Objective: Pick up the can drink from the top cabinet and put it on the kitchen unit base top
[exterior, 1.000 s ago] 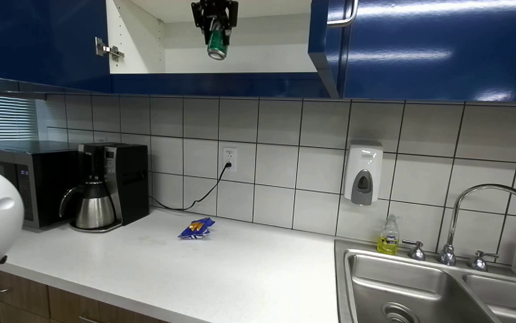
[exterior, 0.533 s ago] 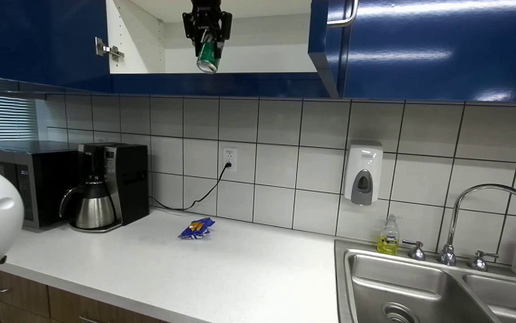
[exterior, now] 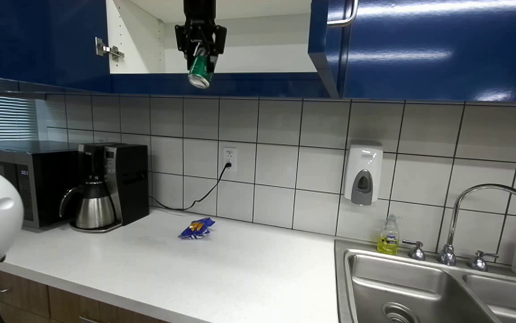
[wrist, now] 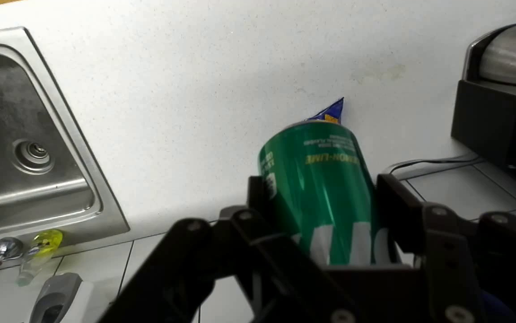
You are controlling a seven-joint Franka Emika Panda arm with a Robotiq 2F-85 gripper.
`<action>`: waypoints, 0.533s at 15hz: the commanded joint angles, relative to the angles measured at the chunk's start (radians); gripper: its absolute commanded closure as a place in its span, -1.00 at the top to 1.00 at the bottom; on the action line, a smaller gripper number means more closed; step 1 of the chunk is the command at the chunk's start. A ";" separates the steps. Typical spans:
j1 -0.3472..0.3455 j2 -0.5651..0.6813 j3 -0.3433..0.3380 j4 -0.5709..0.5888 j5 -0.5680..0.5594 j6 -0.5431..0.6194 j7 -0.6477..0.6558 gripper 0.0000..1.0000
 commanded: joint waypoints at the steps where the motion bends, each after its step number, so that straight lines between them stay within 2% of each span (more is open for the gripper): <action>1: -0.028 -0.056 0.013 -0.099 0.009 0.041 -0.031 -0.21; 8: -0.035 -0.070 0.014 -0.209 -0.001 0.087 -0.041 -0.21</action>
